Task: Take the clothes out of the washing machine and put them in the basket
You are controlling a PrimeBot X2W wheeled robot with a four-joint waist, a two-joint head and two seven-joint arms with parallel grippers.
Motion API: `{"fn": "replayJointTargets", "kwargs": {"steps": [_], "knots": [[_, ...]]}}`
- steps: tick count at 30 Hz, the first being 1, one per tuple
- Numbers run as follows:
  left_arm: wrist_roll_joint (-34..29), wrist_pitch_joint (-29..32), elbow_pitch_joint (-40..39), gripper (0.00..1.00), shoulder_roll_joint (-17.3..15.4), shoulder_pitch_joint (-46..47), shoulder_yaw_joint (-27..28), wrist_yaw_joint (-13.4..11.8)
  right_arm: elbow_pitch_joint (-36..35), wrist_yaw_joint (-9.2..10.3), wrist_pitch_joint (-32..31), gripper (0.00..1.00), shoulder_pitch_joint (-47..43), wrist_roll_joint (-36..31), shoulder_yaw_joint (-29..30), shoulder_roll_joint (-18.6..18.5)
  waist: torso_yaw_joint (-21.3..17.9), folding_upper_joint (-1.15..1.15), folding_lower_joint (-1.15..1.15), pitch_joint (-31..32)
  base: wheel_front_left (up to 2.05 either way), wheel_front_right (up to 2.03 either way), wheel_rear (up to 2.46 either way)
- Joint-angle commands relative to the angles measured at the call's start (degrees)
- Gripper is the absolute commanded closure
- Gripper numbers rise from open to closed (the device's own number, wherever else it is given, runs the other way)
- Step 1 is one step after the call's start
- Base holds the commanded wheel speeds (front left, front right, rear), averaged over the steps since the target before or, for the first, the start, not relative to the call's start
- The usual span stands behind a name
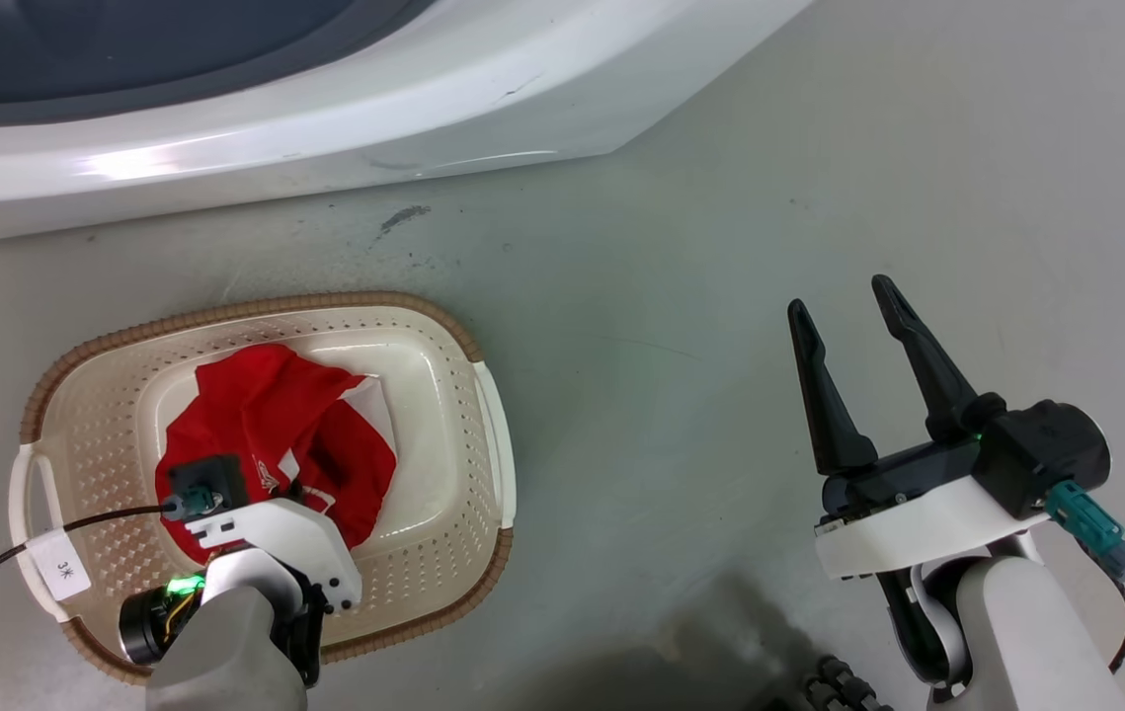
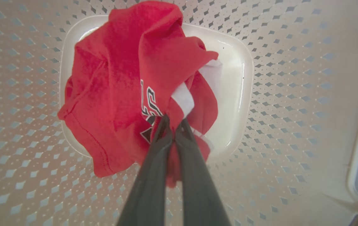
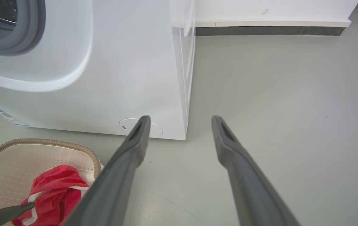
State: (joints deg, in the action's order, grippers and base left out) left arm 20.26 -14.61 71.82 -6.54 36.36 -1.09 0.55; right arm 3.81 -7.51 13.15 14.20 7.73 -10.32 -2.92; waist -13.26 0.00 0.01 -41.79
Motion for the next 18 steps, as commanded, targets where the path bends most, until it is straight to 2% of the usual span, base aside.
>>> {"fn": "replayJointTargets", "kwargs": {"steps": [1,3,4,5,6,14,18], "knots": [[0.4,0.5,0.6,1.00,-0.3,0.1,0.2,0.0,0.2,0.04,0.6,0.00,1.2,0.2,-0.2,0.1,-0.2,0.00,-0.01,0.2,0.00,0.00,0.00],[0.7,0.9,1.1,1.00,-0.3,-0.6,0.3,-0.1,0.6,0.04,1.0,0.00,1.0,0.3,-0.2,0.1,-0.1,0.00,-0.01,1.0,0.00,0.00,0.00],[0.7,1.2,1.3,0.85,-0.2,-0.9,0.2,-0.2,0.9,0.04,1.1,0.00,0.9,0.2,-0.1,0.1,0.0,0.00,-0.01,1.6,0.00,0.00,0.00],[0.7,1.4,1.4,0.20,-0.2,-1.3,0.0,-0.2,1.2,0.04,1.1,0.00,0.8,0.0,0.0,0.1,0.3,0.00,-0.01,2.4,0.00,0.00,0.00],[0.9,1.2,1.5,0.00,-0.1,-1.6,0.1,-0.5,1.6,0.04,1.3,0.00,0.6,-0.2,0.1,0.1,0.5,0.00,-0.01,3.5,0.00,0.00,0.00],[1.3,-0.4,1.5,0.00,2.0,-7.2,-0.6,0.9,4.6,0.04,1.0,0.00,-3.5,-1.8,1.5,0.0,3.6,0.00,-0.01,16.8,0.00,0.00,0.00],[0.9,-0.7,-2.9,0.00,2.9,-11.0,-0.9,1.2,4.4,0.04,-0.2,0.00,-6.4,-2.6,3.0,0.0,5.6,0.00,-0.01,23.0,0.00,0.00,0.00]]}}
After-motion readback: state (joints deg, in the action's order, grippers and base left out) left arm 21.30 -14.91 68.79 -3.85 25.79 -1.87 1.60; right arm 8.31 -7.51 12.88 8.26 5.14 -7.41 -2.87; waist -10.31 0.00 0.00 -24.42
